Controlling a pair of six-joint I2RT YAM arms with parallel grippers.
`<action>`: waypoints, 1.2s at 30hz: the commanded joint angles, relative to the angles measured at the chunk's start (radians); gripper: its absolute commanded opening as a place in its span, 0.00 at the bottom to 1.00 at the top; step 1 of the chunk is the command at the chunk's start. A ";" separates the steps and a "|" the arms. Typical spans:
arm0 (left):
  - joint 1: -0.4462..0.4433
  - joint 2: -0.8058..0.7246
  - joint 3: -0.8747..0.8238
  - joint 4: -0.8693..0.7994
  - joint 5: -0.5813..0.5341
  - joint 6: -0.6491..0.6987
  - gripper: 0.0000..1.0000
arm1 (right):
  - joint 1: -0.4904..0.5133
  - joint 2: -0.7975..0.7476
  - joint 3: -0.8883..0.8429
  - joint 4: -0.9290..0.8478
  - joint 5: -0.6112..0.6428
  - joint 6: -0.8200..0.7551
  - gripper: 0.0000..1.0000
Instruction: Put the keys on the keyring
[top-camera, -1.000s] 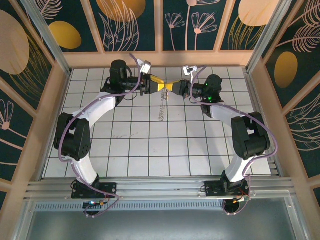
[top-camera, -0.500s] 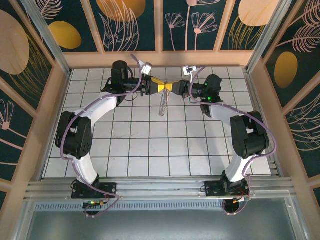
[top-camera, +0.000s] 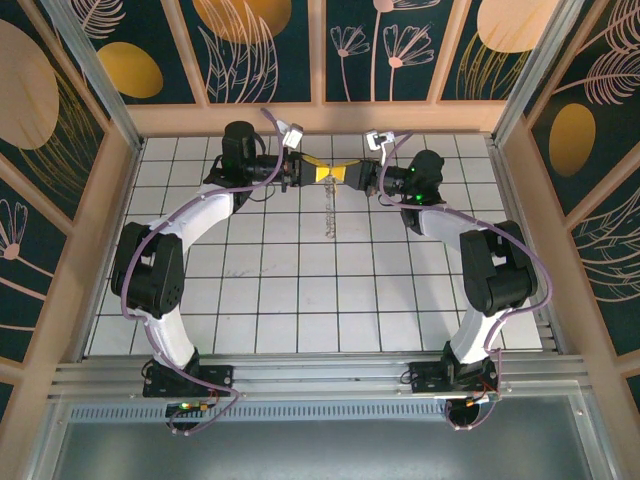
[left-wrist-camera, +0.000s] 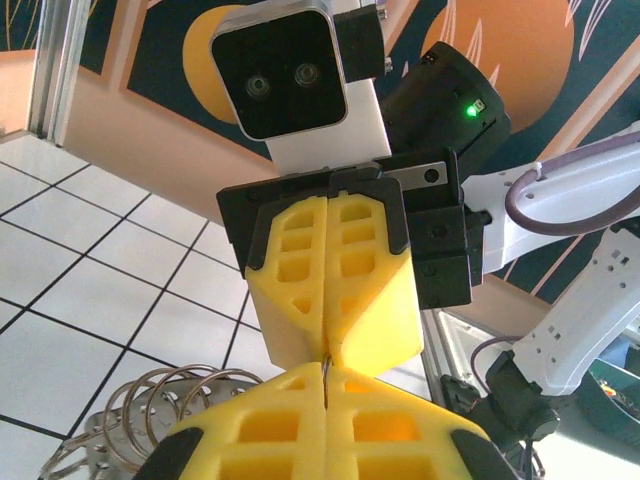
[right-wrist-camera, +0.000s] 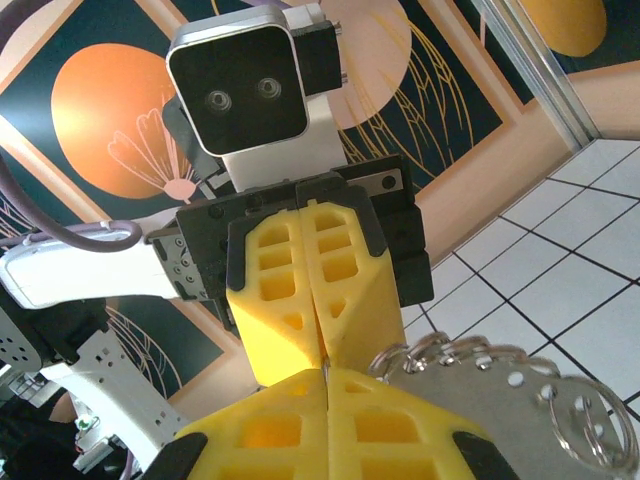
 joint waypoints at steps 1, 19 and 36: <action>-0.036 0.011 0.013 0.053 0.040 -0.008 0.15 | -0.005 0.014 0.036 0.054 0.019 0.009 0.00; -0.048 -0.001 -0.023 0.125 -0.007 -0.041 0.00 | -0.024 -0.007 0.008 0.062 0.057 0.030 0.23; -0.048 -0.026 -0.073 0.290 -0.077 -0.179 0.00 | -0.051 -0.194 -0.241 0.045 0.235 -0.063 0.50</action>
